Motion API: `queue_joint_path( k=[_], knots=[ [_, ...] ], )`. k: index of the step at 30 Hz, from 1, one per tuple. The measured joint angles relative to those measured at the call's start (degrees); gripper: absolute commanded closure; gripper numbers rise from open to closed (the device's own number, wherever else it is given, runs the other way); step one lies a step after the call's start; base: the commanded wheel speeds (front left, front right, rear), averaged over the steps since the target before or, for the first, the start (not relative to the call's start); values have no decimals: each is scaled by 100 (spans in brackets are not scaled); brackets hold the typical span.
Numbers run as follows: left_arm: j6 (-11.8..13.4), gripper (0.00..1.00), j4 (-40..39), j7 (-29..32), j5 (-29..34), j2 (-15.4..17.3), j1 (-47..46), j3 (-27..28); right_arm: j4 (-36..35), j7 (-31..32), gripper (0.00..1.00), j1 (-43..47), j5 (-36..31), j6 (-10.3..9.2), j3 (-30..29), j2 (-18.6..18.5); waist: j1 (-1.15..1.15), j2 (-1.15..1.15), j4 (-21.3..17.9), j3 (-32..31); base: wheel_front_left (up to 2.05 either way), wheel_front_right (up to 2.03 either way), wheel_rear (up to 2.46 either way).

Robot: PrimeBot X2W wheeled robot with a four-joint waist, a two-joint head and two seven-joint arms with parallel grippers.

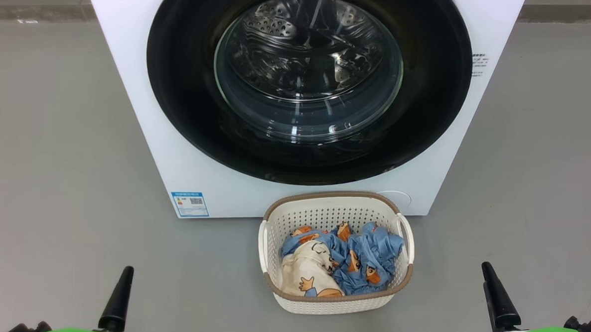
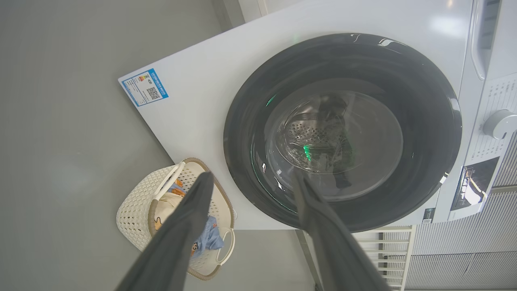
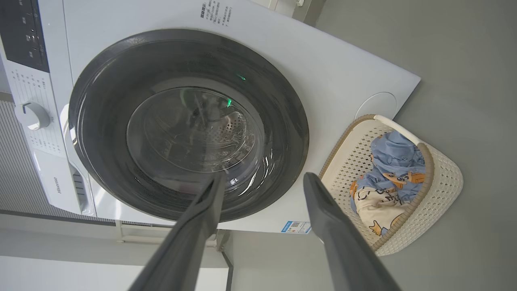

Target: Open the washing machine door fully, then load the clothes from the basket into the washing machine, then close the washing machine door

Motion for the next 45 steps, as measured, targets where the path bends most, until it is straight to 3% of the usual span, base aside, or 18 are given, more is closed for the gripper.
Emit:
queue_joint_path(
  k=[20,45],
  knots=[
    [-1,0,-111,-343,1823,12,21,-115,34,-344,0,0,-1466,0,24,-82,0,0,9,-16,0,0,0],
    [-7,0,-274,-745,3481,54,116,-330,38,-728,0,0,-2866,0,60,-226,0,0,47,0,0,0,0]
  ],
)
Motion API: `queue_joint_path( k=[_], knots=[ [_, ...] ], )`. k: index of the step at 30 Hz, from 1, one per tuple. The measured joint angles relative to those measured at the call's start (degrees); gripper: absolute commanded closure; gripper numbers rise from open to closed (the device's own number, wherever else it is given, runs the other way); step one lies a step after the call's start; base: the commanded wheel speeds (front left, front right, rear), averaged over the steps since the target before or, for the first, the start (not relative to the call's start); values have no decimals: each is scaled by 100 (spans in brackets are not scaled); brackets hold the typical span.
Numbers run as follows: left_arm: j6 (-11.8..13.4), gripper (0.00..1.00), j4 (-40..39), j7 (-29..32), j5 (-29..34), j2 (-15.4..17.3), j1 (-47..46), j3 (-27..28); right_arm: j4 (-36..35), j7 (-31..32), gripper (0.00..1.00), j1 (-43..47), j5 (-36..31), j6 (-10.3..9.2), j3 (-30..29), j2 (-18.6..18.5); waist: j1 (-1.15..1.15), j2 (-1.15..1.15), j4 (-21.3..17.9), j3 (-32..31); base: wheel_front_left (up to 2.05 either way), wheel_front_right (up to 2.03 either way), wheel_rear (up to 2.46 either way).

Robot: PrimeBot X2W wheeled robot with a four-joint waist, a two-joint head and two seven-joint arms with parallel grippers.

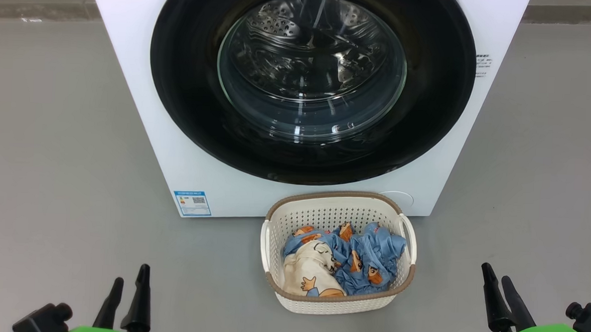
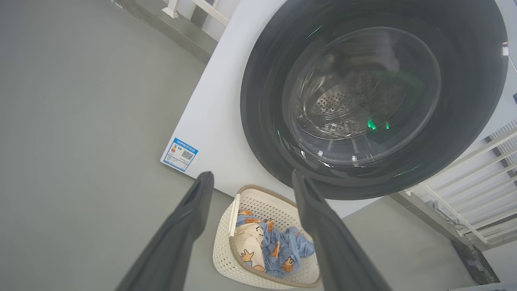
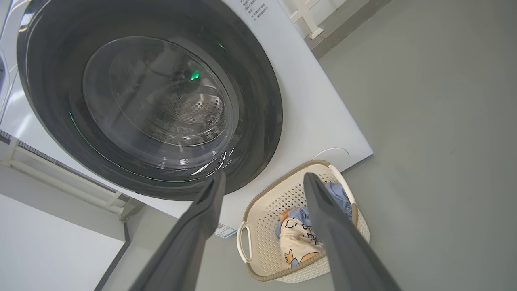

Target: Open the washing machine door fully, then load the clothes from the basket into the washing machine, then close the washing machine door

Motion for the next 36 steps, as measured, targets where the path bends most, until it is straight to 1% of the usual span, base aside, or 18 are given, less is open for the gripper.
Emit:
queue_joint_path(
  k=[36],
  knots=[
    [-2,0,-214,-575,2348,132,101,-326,-24,-583,0,12,-2124,1,103,-180,0,0,80,5,0,0,0]
  ],
)
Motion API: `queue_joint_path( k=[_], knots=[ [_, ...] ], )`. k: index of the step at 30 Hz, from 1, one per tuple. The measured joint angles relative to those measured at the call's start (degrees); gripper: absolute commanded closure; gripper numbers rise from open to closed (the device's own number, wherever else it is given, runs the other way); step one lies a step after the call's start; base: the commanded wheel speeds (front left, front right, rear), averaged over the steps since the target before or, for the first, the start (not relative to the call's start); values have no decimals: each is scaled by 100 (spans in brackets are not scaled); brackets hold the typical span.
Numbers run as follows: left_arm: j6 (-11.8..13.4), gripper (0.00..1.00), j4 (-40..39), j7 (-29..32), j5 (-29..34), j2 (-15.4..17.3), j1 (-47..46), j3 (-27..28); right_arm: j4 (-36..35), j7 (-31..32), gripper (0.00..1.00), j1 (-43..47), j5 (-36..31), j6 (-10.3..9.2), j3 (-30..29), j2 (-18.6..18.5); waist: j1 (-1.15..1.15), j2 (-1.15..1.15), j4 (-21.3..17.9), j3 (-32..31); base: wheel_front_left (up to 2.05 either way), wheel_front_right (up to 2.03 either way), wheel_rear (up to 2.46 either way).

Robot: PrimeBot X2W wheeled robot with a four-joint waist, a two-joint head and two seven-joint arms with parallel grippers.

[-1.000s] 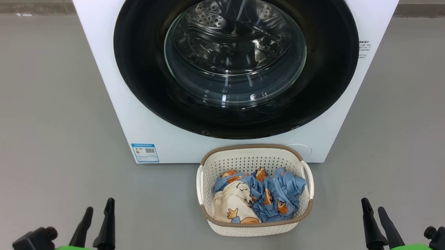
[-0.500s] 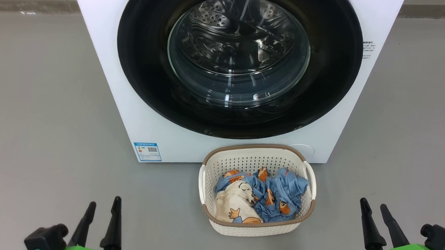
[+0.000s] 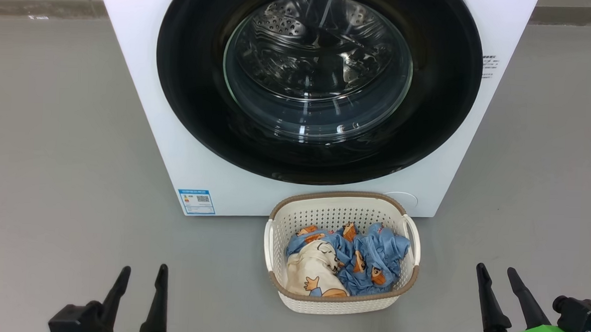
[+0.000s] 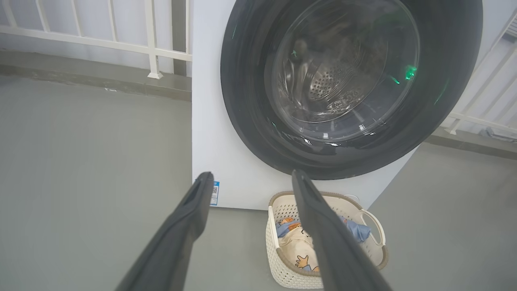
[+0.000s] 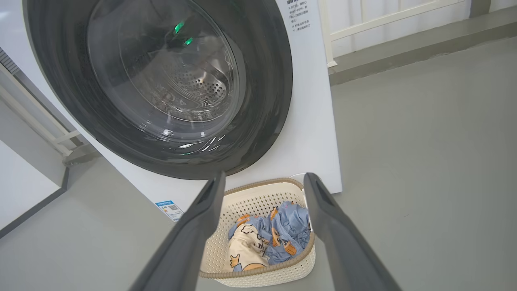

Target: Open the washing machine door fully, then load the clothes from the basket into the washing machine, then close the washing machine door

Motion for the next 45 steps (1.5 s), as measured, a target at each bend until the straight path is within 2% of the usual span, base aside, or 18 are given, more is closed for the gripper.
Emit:
queue_joint_path(
  k=[16,29,34,45],
  knots=[
    [-1,0,-67,-243,891,33,12,-115,-66,-257,0,30,-957,0,-101,-36,0,0,-25,8,0,0,0],
    [-1,0,-42,-243,864,49,13,-108,-115,-257,0,138,-970,0,-155,-11,0,0,-86,43,0,0,0],
    [-1,0,-60,-244,1092,48,13,85,-131,-257,0,138,-987,0,-164,-3,0,0,-93,63,12,12,-24],
    [-1,0,-60,-260,1102,27,12,152,-137,-257,0,137,-987,0,-156,12,0,0,-90,114,75,75,-150]
  ],
)
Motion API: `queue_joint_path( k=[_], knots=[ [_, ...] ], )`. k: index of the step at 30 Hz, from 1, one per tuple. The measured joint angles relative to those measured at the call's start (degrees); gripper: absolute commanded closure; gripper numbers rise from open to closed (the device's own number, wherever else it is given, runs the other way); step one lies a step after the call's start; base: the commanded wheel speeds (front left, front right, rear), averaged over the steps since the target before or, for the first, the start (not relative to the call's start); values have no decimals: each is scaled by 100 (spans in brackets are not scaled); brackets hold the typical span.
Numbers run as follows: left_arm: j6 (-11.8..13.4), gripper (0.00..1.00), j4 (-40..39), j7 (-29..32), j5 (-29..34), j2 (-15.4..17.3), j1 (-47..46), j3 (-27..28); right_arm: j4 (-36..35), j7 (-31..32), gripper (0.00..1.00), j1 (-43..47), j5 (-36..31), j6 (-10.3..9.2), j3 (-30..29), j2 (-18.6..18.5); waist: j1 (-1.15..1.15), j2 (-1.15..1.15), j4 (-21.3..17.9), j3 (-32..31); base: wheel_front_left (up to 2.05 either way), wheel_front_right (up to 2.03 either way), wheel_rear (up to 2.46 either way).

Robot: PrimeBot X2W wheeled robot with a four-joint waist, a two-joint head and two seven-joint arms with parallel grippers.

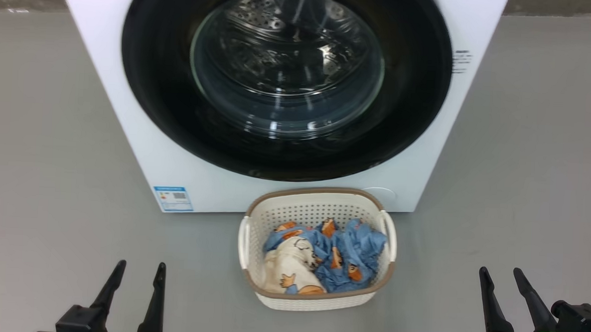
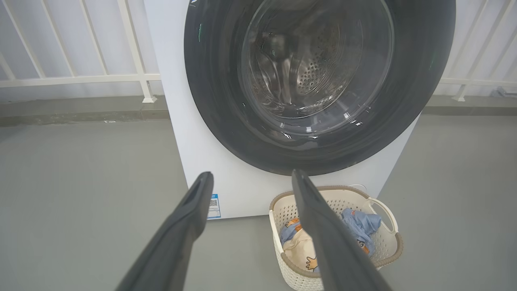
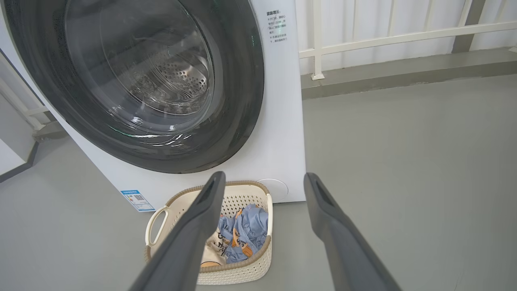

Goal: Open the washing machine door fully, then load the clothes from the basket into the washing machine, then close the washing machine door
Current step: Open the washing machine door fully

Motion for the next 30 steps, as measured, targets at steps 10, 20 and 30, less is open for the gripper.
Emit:
queue_joint_path(
  k=[10,20,30],
  knots=[
    [0,0,-8,-1,21,-19,-3,7,-8,0,0,-7,0,0,-2,4,0,0,-19,66,123,123,-246],
    [-4,0,-119,-9,-325,-30,-12,-71,-30,0,0,-17,-8,0,-24,8,0,0,-23,121,118,115,-233],
    [-5,0,-170,-23,-446,-16,-25,-104,-51,0,0,-87,-8,0,-44,11,0,0,-16,121,53,53,-106]
  ],
)
